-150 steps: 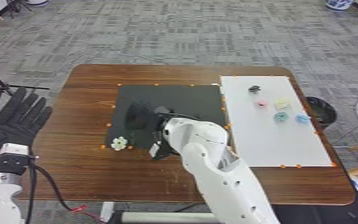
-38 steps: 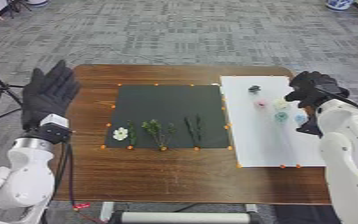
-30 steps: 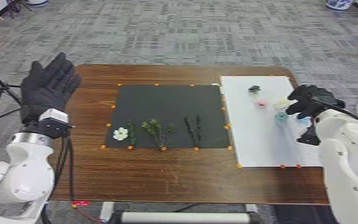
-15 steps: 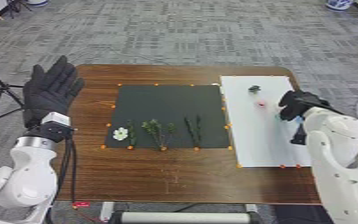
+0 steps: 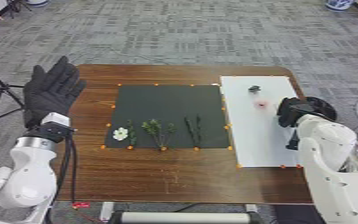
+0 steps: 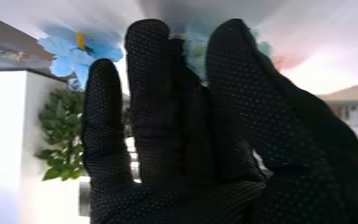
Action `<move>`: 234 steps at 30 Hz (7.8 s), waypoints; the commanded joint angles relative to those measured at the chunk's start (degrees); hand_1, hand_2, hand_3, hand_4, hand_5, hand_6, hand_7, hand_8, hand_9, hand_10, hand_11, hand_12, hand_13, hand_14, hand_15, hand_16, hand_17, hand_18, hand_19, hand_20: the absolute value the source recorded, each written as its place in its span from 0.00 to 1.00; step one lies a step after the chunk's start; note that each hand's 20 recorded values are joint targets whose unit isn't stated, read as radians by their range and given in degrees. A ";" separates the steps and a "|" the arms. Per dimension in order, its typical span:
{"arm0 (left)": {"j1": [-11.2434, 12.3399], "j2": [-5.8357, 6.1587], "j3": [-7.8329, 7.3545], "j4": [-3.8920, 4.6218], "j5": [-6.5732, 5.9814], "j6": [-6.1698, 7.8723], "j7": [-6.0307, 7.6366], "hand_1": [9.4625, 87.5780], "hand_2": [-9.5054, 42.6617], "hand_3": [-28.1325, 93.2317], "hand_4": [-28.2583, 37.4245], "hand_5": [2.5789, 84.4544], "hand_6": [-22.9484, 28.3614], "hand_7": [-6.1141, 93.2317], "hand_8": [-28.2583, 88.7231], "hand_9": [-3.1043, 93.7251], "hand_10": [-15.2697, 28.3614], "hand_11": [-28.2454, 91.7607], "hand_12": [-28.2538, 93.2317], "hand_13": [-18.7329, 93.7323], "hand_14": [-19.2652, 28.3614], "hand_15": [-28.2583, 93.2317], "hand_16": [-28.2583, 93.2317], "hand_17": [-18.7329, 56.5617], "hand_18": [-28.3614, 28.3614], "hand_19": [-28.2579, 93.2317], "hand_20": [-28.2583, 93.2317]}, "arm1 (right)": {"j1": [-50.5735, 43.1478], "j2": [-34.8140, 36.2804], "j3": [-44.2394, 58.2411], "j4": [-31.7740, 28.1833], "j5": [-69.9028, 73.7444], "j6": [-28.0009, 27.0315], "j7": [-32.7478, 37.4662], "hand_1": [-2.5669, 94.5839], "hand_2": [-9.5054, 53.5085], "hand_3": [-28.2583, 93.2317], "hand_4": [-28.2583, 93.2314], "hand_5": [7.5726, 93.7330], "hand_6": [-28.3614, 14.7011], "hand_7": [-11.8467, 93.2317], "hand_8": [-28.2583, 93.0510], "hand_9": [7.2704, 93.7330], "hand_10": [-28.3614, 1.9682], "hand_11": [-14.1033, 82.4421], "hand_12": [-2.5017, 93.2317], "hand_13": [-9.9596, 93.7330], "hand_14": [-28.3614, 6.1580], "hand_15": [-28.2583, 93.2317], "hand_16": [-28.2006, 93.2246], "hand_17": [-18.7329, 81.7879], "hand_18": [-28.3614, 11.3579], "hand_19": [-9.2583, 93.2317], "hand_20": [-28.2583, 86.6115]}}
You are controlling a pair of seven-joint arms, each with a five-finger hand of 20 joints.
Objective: Arrange flowers
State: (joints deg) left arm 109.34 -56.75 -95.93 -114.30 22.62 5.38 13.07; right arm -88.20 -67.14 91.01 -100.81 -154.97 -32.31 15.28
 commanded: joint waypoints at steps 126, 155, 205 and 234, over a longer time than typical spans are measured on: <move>13.53 -4.75 -10.61 -2.54 -4.84 -0.21 4.55 0.29 0.57 0.61 0.00 0.44 0.65 0.12 0.18 0.32 0.74 0.38 0.28 0.32 0.73 0.39 0.18 0.10 0.72 0.51 0.28 | 13.21 -35.46 -30.24 15.43 0.57 0.25 -24.89 0.55 0.26 0.82 0.01 0.40 0.56 0.25 0.13 0.43 0.64 0.30 0.16 0.62 0.58 0.83 0.47 0.42 0.29 0.80 0.50; 9.84 -3.82 -8.12 -1.00 -4.22 -1.41 2.62 0.24 0.56 0.68 0.00 0.45 0.64 0.17 0.16 0.33 0.76 0.43 0.26 0.32 0.76 0.46 0.14 0.07 0.74 0.54 0.26 | 16.38 -37.57 -30.32 18.12 -18.42 -12.31 -27.86 0.44 0.41 0.84 0.04 0.32 0.50 0.19 0.14 0.29 0.60 0.28 0.09 0.64 0.52 0.89 0.43 0.42 0.25 0.80 0.54; 2.89 1.27 -5.40 6.61 -7.94 0.02 -23.00 0.23 0.64 0.71 0.00 0.36 0.69 0.11 0.18 0.22 0.83 0.40 0.25 0.25 0.89 0.43 0.12 0.10 0.93 0.64 0.08 | 6.05 -21.19 -31.39 -4.16 15.22 13.23 -6.91 0.33 0.36 0.88 0.06 0.44 0.45 0.18 0.15 0.36 0.34 0.25 0.11 0.66 0.39 0.87 0.41 0.44 0.13 0.85 0.49; 2.53 1.87 1.96 11.69 -19.02 -8.93 -14.10 0.27 0.58 0.62 0.00 0.33 0.65 0.11 0.18 0.24 0.77 0.36 0.28 0.28 0.80 0.37 0.17 0.11 0.86 0.59 0.14 | 2.21 -20.25 -30.07 -6.21 19.05 12.91 -5.40 0.32 0.37 0.90 0.05 0.44 0.45 0.19 0.15 0.36 0.34 0.24 0.12 0.65 0.40 0.85 0.42 0.43 0.16 0.81 0.47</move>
State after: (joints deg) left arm 112.07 -54.64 -94.06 -102.96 2.92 -2.05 -2.72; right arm -85.49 -87.34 60.68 -106.74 -136.39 -19.29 9.52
